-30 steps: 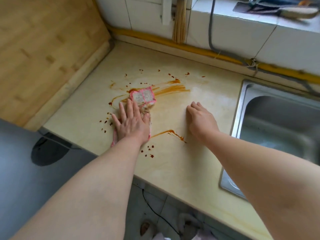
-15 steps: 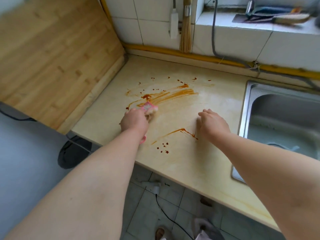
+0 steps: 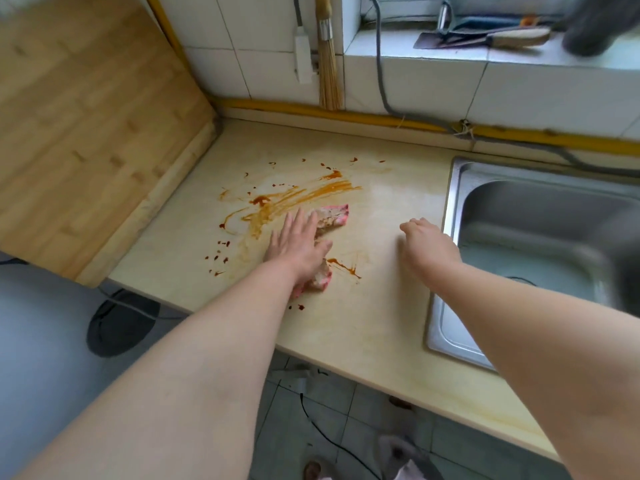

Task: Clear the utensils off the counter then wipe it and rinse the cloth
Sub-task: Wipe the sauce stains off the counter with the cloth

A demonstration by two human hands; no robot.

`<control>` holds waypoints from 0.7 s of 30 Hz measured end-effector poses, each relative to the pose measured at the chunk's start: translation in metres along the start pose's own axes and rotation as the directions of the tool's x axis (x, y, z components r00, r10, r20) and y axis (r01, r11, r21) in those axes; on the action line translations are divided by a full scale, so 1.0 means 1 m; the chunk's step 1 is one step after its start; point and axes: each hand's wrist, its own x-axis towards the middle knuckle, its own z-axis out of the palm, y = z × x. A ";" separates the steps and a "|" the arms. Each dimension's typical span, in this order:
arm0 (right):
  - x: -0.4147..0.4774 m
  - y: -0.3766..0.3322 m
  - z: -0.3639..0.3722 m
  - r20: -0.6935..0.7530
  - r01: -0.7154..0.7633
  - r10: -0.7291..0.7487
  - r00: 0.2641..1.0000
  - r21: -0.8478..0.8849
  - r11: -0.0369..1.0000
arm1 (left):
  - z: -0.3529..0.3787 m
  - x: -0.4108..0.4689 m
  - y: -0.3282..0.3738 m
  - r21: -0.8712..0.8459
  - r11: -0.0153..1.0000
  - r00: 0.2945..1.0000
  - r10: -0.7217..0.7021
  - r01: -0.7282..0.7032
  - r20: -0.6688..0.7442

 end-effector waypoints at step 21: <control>-0.007 0.010 0.000 -0.059 -0.059 0.058 0.997 -0.014 0.998 | 0.067 -0.033 0.081 0.143 0.967 0.973 0.194 -0.212 0.128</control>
